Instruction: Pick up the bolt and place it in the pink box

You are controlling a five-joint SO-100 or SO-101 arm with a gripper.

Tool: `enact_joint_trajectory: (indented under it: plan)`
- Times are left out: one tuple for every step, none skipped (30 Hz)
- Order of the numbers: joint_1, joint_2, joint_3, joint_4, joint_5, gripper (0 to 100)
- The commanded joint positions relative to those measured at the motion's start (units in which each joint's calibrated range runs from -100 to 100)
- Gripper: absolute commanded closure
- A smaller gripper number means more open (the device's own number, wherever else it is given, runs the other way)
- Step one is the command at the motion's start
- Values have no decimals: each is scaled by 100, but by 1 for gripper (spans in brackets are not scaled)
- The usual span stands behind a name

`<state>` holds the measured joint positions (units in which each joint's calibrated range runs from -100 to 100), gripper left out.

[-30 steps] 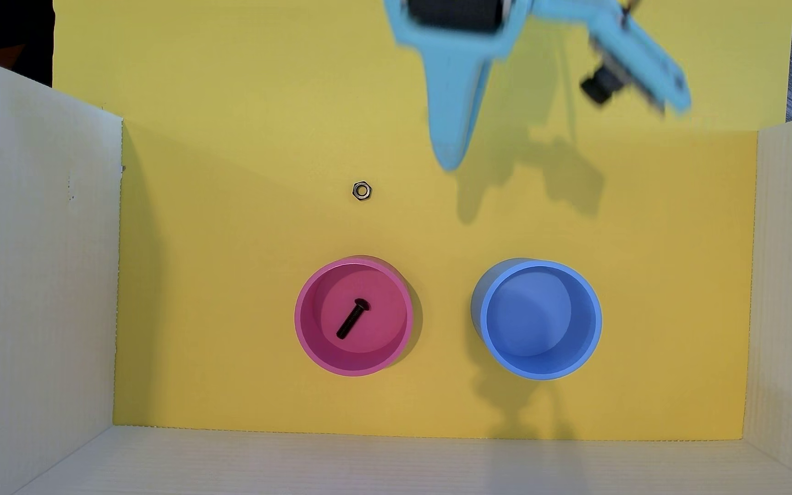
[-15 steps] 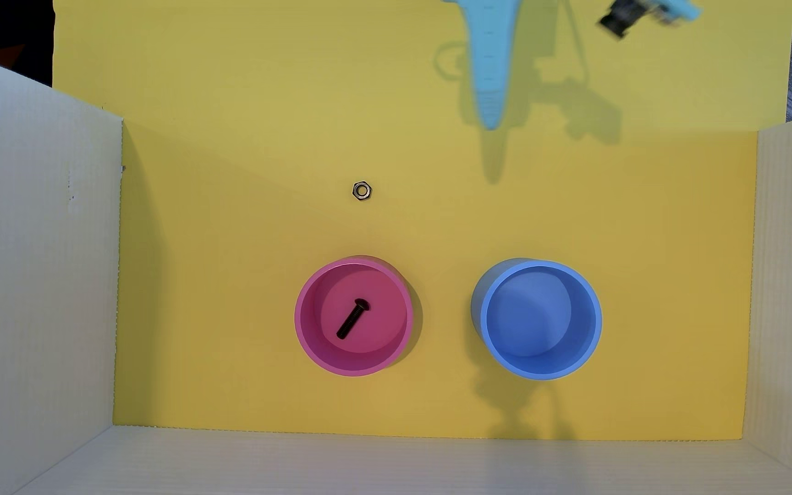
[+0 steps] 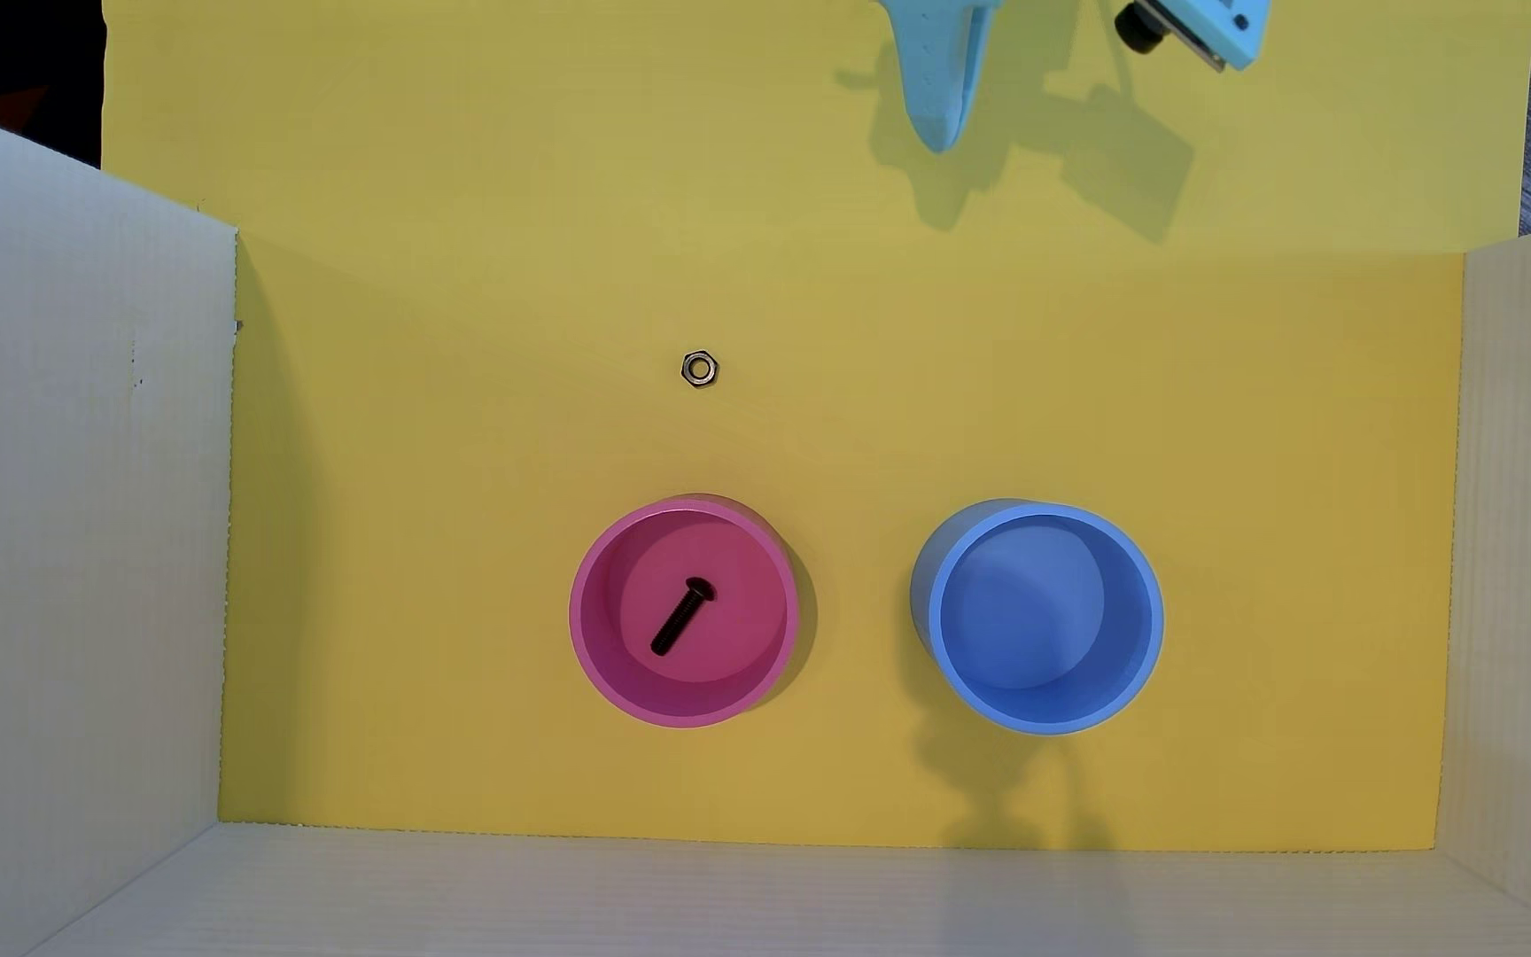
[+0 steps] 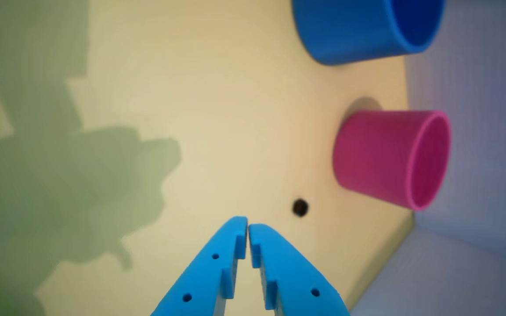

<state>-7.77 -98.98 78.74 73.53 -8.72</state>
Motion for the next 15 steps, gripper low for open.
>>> enact_joint_trajectory:
  plan:
    - [-327, 16, 199, 81, 30, 99]
    - [-393, 16, 326, 81, 36, 99]
    - [-438, 16, 416, 81, 51, 99]
    - [-438, 16, 489, 81, 46, 99]
    - [-460, 16, 588, 81, 36, 99]
    - [-482, 16, 670, 81, 30, 99]
    - [-511, 16, 824, 81, 25, 99]
    - [-511, 16, 986, 38, 36, 99]
    - [-511, 16, 1086, 21, 51, 99]
    - [-511, 16, 1294, 21, 67, 99]
    - [-511, 16, 1402, 13, 67, 99]
    - [-511, 16, 1430, 13, 62, 99]
    - [-511, 16, 1439, 13, 41, 99]
    - [-511, 16, 1439, 13, 30, 99]
    - [-511, 16, 1439, 13, 30, 99]
